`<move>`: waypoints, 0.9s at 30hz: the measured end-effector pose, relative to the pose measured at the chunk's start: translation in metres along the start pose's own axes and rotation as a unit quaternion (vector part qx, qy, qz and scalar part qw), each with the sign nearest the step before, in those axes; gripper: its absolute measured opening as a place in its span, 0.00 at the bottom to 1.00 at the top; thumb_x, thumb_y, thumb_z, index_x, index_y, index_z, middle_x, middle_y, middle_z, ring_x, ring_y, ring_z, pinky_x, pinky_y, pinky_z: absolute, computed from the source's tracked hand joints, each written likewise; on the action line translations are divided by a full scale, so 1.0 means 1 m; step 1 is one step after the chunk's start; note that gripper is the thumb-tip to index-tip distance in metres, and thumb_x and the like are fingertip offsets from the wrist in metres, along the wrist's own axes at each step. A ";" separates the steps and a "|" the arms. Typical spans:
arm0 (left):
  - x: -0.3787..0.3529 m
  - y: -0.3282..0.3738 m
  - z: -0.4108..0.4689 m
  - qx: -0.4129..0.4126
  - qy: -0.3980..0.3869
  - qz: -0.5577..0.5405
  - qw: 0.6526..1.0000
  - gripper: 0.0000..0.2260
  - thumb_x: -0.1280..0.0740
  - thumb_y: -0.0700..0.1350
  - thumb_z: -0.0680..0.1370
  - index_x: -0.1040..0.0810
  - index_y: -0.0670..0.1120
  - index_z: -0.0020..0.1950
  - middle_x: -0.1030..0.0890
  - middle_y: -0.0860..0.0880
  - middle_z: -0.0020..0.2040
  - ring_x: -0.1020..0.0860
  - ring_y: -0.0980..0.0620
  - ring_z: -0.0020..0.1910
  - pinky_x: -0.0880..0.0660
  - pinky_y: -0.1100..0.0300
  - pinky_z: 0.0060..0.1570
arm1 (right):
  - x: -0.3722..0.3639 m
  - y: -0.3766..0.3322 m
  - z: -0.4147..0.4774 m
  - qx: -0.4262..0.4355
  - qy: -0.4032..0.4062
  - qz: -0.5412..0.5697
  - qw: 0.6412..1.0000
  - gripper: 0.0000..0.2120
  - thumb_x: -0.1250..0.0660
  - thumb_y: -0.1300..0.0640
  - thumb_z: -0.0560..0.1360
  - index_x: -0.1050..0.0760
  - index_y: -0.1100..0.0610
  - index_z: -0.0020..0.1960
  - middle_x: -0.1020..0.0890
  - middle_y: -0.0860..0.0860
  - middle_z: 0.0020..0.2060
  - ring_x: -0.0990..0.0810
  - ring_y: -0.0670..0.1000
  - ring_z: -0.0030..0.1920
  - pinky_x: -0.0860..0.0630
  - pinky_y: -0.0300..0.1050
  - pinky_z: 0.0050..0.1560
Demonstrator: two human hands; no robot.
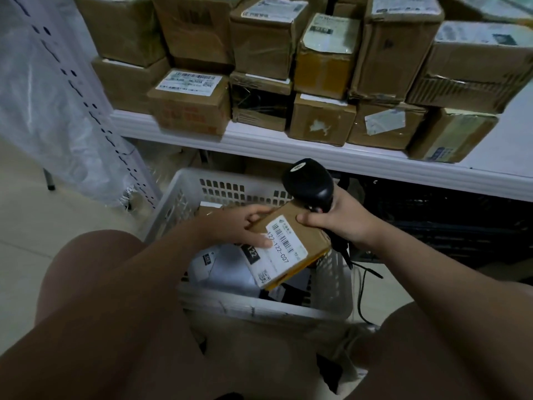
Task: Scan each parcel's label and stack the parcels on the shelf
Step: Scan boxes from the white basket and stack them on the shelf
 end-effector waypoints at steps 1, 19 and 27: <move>-0.003 -0.003 0.002 0.014 -0.009 -0.012 1.000 0.26 0.26 0.42 0.71 0.31 0.53 0.66 0.19 0.54 0.55 0.19 0.57 0.54 0.22 0.61 0.52 | -0.001 0.002 0.001 0.001 0.006 -0.001 1.000 0.27 0.24 0.65 0.70 0.30 0.59 0.66 0.18 0.52 0.54 0.19 0.48 0.55 0.22 0.39 0.55; 0.029 -0.072 0.001 0.048 0.285 -0.305 0.907 0.13 0.34 0.40 0.79 0.24 0.40 0.63 0.18 0.43 0.56 0.19 0.47 0.52 0.20 0.55 0.50 | -0.028 -0.021 -0.026 -0.069 0.099 -0.035 0.992 0.13 0.29 0.55 0.74 0.22 0.66 0.41 0.22 0.58 0.26 0.23 0.58 0.26 0.23 0.52 0.31; 0.040 -0.085 0.000 0.081 0.337 -0.238 0.907 0.17 0.28 0.50 0.74 0.21 0.43 0.59 0.16 0.46 0.52 0.18 0.48 0.52 0.23 0.48 0.59 | -0.028 -0.024 -0.027 -0.059 0.101 -0.033 0.993 0.09 0.29 0.56 0.74 0.23 0.57 0.36 0.22 0.55 0.24 0.22 0.57 0.25 0.23 0.50 0.30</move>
Point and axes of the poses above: each hand's wrist, its own z-axis towards the middle knuckle, its own x-axis out of the back of the hand, y = z × x, the point moved 5 cm from there along z, towards the middle knuckle
